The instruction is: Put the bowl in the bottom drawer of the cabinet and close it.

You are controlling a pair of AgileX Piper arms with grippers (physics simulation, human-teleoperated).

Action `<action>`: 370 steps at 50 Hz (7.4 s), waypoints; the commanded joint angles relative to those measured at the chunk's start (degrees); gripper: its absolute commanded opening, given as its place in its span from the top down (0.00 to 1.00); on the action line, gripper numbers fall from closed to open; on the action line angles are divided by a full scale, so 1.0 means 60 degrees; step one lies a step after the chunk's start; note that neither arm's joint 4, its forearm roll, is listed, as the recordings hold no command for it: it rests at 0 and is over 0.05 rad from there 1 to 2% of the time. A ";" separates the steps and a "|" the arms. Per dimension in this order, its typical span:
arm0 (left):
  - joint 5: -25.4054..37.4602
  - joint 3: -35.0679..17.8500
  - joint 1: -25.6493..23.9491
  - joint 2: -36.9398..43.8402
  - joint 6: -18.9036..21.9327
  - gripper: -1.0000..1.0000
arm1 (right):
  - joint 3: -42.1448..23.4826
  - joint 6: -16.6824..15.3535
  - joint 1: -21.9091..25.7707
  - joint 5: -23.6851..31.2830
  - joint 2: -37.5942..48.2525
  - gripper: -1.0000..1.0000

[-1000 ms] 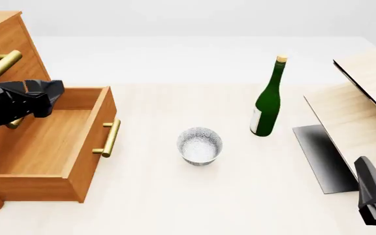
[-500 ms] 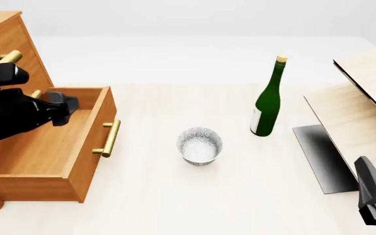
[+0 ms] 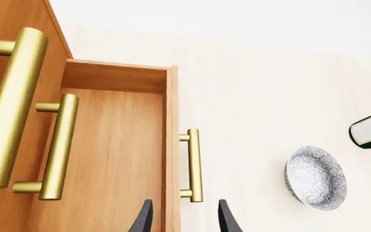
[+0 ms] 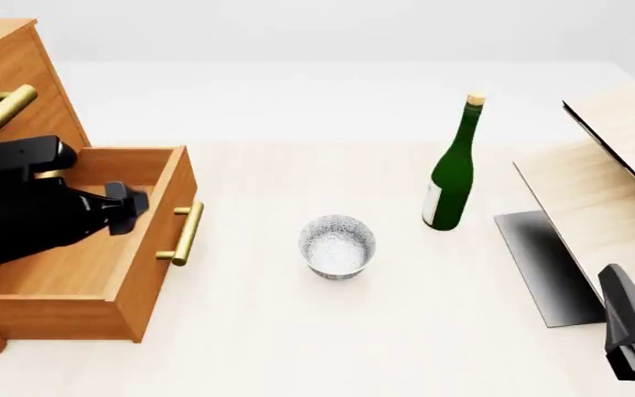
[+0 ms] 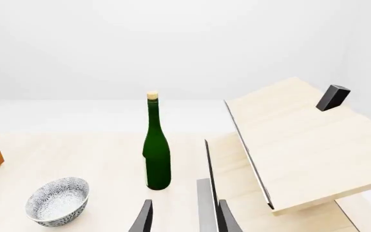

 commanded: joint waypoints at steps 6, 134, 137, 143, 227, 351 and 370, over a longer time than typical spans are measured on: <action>-0.0646 0.0767 -0.0003 -0.0209 -0.0041 0.00 | 0.0000 0.0000 0.0003 0.0002 0.0002 0.00; -0.1727 0.1198 -0.2336 0.1232 -0.0770 0.00 | 0.0000 0.0000 0.0001 0.0002 0.0001 0.00; -0.1698 0.1199 -0.2347 0.1157 -0.0769 0.00 | 0.0000 -0.0001 0.0001 0.0001 0.0001 0.00; -0.1618 0.1180 -0.2534 0.0925 -0.0770 0.00 | 0.0000 -0.0002 0.0002 0.0002 0.0002 0.00; -0.0030 -0.1206 -0.2617 -0.0808 0.0259 0.00 | 0.0000 0.0000 0.0002 0.0002 0.0002 0.00; -0.3070 -0.2253 -0.3550 0.5408 -0.3536 0.00 | 0.0000 -0.0001 0.0002 0.0002 0.0002 0.00; -0.3103 -0.2946 -0.3715 0.6404 -0.3456 0.00 | 0.0000 -0.0001 0.0002 0.0002 0.0002 0.00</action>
